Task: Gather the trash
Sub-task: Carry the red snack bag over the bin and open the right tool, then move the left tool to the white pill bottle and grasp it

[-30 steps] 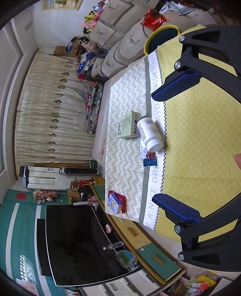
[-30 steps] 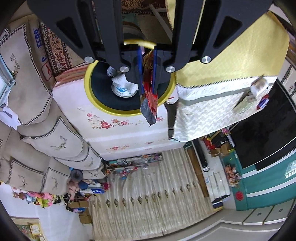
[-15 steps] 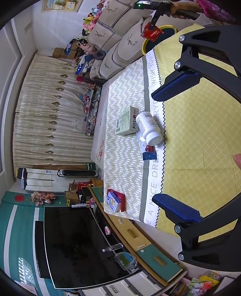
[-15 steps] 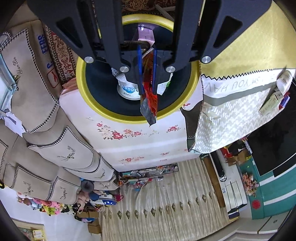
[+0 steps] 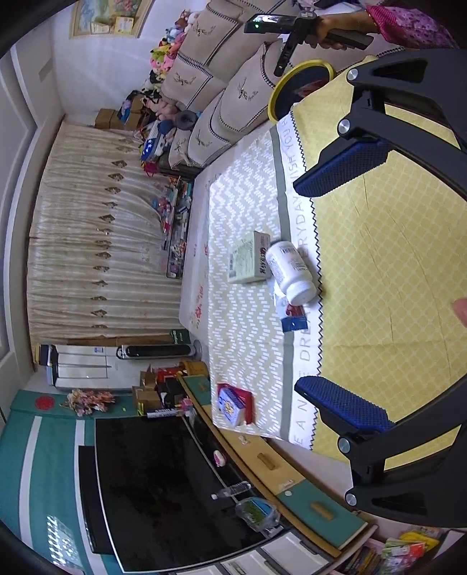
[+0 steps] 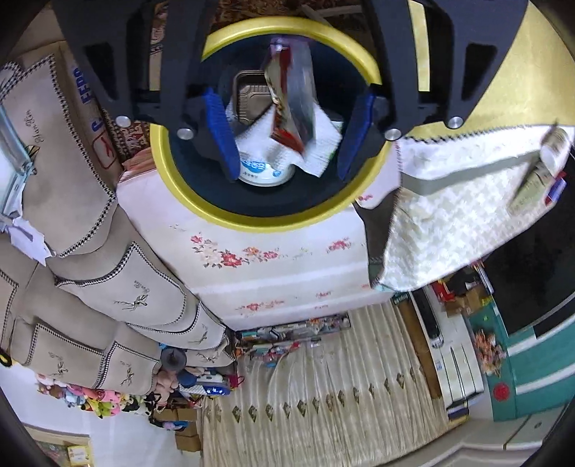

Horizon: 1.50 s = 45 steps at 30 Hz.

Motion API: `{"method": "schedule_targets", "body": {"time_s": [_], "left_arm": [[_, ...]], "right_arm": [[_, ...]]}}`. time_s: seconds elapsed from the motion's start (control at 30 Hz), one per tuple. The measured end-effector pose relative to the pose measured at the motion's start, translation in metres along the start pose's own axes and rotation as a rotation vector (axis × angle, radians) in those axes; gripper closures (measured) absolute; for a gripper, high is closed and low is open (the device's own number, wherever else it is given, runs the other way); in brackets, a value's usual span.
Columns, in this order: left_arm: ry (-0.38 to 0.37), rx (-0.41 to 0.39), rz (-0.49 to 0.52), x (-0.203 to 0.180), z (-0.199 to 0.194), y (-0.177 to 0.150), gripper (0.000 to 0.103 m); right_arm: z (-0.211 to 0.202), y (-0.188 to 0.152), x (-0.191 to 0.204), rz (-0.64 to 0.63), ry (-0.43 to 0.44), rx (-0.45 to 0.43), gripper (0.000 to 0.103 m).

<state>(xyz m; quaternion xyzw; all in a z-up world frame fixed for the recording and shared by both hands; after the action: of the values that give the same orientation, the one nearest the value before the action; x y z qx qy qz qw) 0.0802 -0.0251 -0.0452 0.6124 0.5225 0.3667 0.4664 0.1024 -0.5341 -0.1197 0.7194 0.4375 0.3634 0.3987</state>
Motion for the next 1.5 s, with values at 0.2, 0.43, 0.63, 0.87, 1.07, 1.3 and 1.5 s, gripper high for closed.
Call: {"method": "schedule_targets", "body": {"time_s": [0.2, 0.43, 0.63, 0.87, 1.07, 1.3, 1.5], "left_arm": [[-0.020, 0.027, 0.023, -0.008, 0.019, -0.003, 0.005], [-0.021, 0.132, 0.003, 0.001, 0.056, -0.029, 0.005], [-0.057, 0.187, 0.006, 0.012, 0.088, -0.046, 0.005], [-0.165, 0.234, 0.023, 0.013, 0.126, -0.048, 0.005], [-0.248, 0.248, 0.134, -0.009, 0.158, -0.051, 0.005], [-0.339, 0.278, 0.106, -0.017, 0.183, -0.056, 0.005], [-0.378, 0.327, 0.105, -0.031, 0.191, -0.065, 0.021]], "right_arm": [[-0.022, 0.005, 0.015, -0.051, 0.004, -0.029, 0.036], [-0.022, 0.004, 0.033, -0.062, 0.049, -0.030, 0.034], [-0.017, -0.003, 0.045, -0.081, 0.078, -0.014, 0.031], [-0.009, -0.009, 0.054, -0.093, 0.104, 0.010, 0.031], [-0.009, -0.011, 0.056, -0.086, 0.112, 0.017, 0.031], [-0.010, -0.011, 0.057, -0.086, 0.123, 0.018, 0.031], [-0.009, -0.015, 0.058, -0.085, 0.136, 0.033, 0.031]]}}
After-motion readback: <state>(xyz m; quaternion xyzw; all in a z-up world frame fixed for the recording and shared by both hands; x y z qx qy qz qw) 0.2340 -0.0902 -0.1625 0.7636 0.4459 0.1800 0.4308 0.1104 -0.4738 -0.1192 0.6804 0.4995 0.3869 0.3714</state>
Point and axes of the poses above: each gripper's, at about its wrist camera, not at the fingertips, and z roughly the way its jaws point, x to its left, y to its top, the point moved 4 cm from there along z, roughly the way its jaws point, and after that the axes turned 14 degrees about -x, right-handed, at the moved point
